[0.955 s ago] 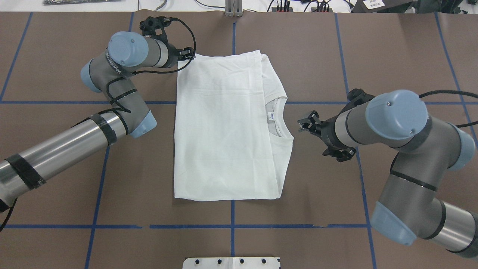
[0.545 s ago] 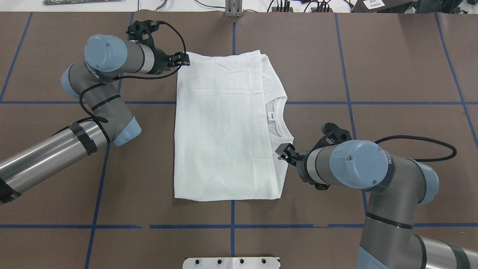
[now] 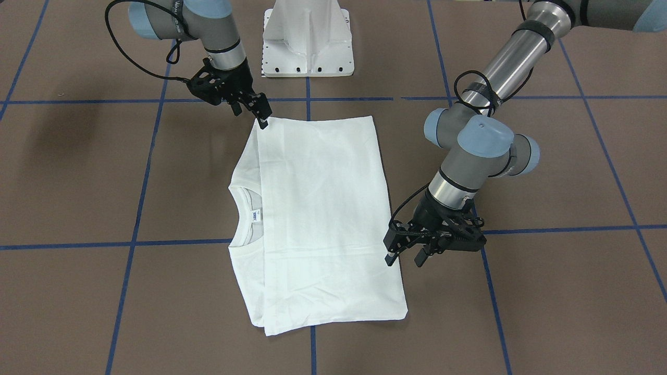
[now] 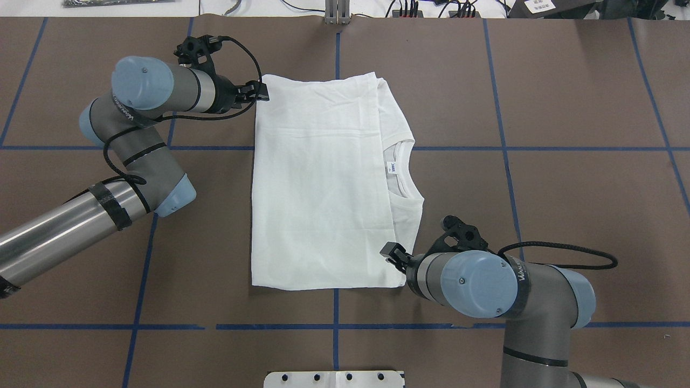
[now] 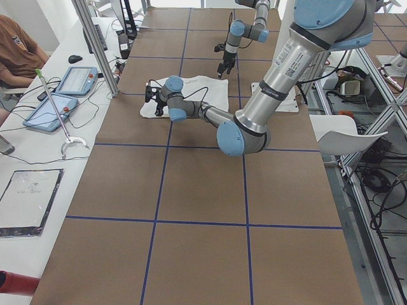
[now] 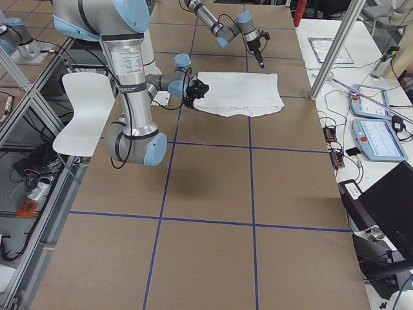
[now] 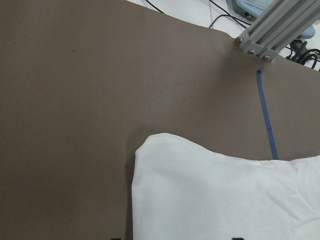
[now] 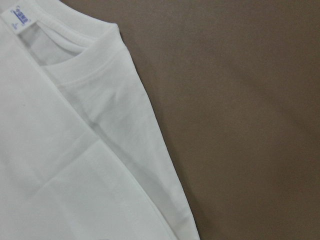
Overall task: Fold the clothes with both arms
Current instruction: 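Move the right gripper to the shirt's near corner while the left gripper lowers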
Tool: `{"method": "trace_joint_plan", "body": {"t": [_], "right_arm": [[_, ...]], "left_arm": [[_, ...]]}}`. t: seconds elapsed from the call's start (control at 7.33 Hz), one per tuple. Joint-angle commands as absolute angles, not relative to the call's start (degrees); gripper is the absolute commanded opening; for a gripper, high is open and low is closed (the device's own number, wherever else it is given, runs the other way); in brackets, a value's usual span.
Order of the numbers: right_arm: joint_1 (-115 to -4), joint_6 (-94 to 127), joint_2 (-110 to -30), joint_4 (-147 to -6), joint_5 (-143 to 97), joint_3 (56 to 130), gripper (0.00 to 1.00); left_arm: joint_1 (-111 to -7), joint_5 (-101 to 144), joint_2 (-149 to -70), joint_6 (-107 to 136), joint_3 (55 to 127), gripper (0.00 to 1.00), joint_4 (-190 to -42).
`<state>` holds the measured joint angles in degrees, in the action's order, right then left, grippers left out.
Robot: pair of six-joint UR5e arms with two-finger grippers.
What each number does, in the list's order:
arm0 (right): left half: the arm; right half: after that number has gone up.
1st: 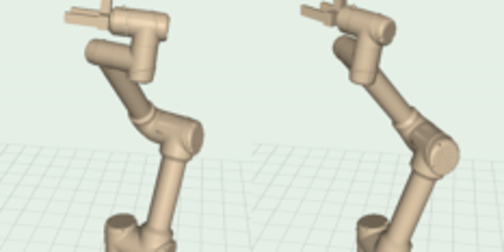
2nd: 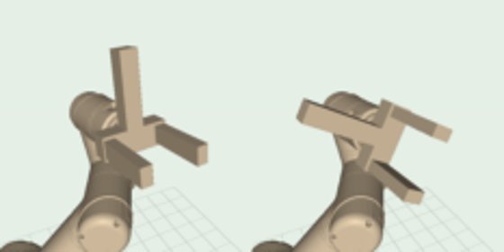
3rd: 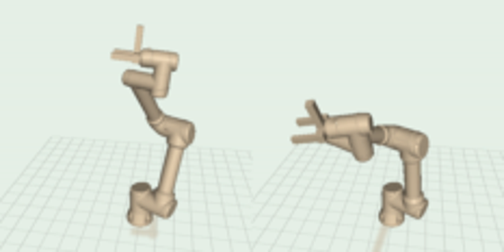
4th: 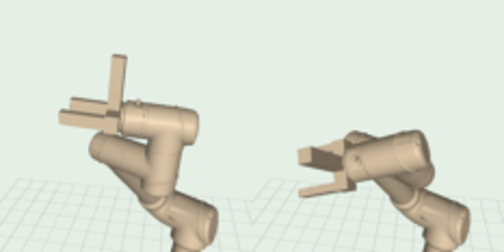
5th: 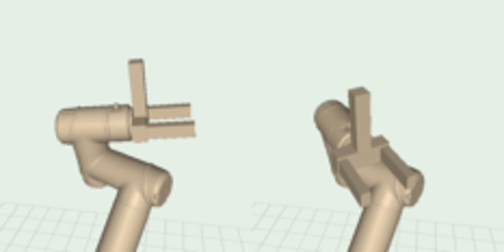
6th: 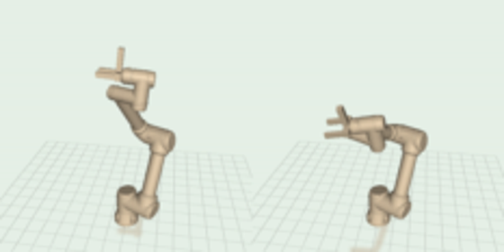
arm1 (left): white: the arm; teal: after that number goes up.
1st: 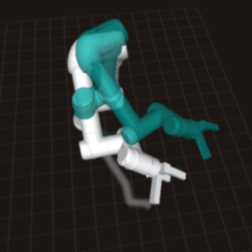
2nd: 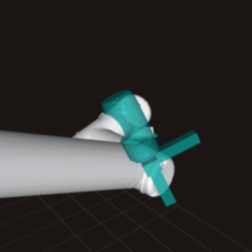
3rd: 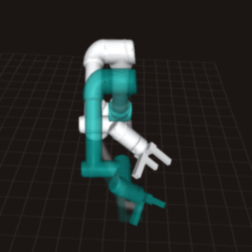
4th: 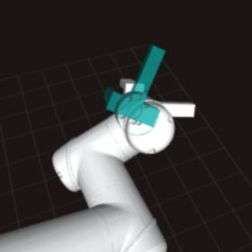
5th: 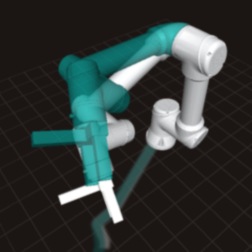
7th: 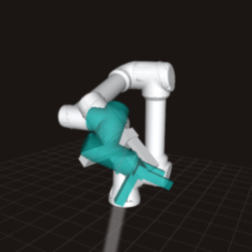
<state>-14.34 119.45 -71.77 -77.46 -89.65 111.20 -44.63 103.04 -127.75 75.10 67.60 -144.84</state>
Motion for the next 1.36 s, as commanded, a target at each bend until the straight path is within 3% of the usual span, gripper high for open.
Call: {"method": "trace_joint_plan", "body": {"t": [0.0, 0.27, 0.41, 0.55, 0.68, 0.95, 1.23], "right_arm": [[-13.10, 119.53, -71.02, -77.43, -89.38, 110.05, 0.99], [-13.10, 119.44, -69.44, -77.43, -89.38, 108.12, 0.93], [-13.18, 119.44, -69.43, -77.52, -89.47, 108.19, 0.86], [-13.27, 119.53, -69.43, -77.52, -89.39, 108.19, 0.52], [-13.18, 119.53, -69.52, -77.52, -89.38, 108.11, 0.28], [-13.18, 119.53, -69.70, -77.52, -89.38, 108.28, 0.00], [-13.45, 119.53, -69.87, -77.52, -89.38, 109.24, 0.00]], "left_arm": [[-44.56, 103.01, -127.62, 75.15, 67.59, 0.79, -144.93], [-44.47, 103.01, -126.83, 75.15, 67.59, 0.79, -145.46], [-44.47, 103.01, -126.83, 75.15, 67.59, 0.79, -145.55], [-44.47, 103.01, -126.83, 75.15, 67.59, 0.79, -145.63], [-44.47, 103.01, -126.91, 75.15, 67.67, 0.78, -145.63], [-44.47, 103.01, -126.83, 75.23, 67.76, 0.75, -145.63], [-44.47, 103.09, -126.91, 76.71, 68.46, 0.74, -145.55]]}}
